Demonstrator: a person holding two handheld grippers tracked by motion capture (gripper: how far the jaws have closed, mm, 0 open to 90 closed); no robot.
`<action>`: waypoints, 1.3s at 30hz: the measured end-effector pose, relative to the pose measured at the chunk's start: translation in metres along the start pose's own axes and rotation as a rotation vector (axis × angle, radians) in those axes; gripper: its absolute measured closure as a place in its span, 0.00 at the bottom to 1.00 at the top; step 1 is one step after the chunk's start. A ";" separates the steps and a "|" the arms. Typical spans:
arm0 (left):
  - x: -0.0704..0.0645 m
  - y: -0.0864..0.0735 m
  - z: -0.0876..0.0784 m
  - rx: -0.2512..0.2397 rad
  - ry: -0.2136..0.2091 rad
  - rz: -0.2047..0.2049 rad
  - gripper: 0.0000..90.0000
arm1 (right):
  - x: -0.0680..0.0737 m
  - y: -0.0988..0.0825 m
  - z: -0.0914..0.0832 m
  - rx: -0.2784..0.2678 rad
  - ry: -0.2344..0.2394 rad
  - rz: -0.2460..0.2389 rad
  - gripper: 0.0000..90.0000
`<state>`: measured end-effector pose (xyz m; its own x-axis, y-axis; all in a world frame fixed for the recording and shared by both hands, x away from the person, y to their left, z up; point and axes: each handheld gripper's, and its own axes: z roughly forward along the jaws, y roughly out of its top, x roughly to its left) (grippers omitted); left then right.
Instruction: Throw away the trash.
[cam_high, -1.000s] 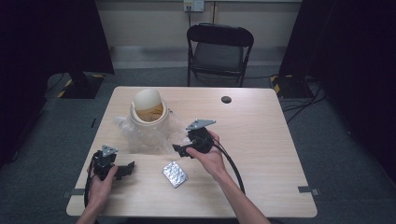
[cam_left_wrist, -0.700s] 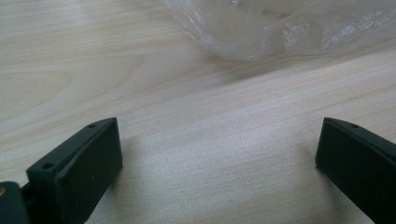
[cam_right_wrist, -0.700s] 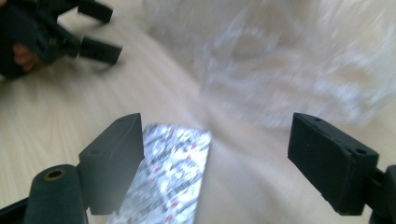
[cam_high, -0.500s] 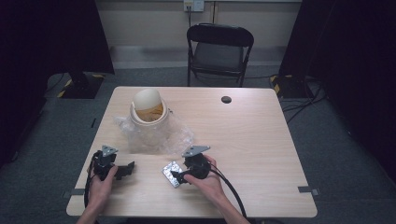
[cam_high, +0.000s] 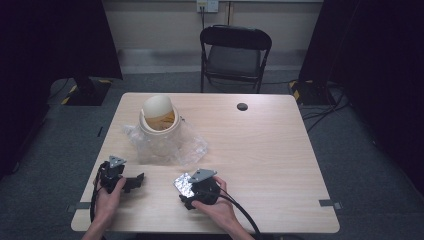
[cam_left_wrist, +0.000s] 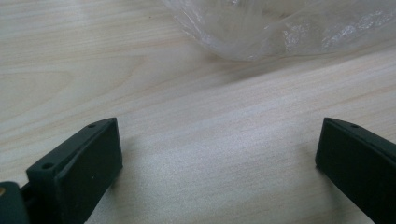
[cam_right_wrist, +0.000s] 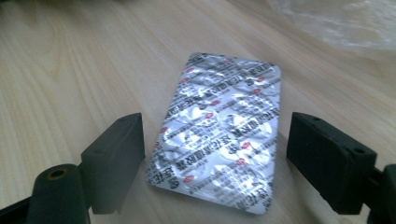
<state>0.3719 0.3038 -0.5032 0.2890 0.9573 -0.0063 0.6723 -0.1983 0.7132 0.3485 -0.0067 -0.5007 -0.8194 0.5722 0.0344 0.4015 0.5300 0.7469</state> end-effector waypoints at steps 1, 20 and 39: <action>0.000 0.000 0.000 0.000 0.000 0.000 0.00 | 0.002 0.001 0.001 0.006 -0.006 -0.010 0.21; 0.000 0.000 0.000 0.000 0.000 0.000 0.00 | -0.003 0.001 -0.002 -0.001 -0.034 -0.004 0.38; 0.000 0.000 0.000 0.000 0.000 0.000 0.00 | -0.011 0.012 -0.012 -0.048 0.034 0.025 0.38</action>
<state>0.3719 0.3038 -0.5032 0.2888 0.9574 -0.0063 0.6721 -0.1980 0.7135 0.3575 -0.0148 -0.4841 -0.8234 0.5624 0.0753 0.4024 0.4852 0.7763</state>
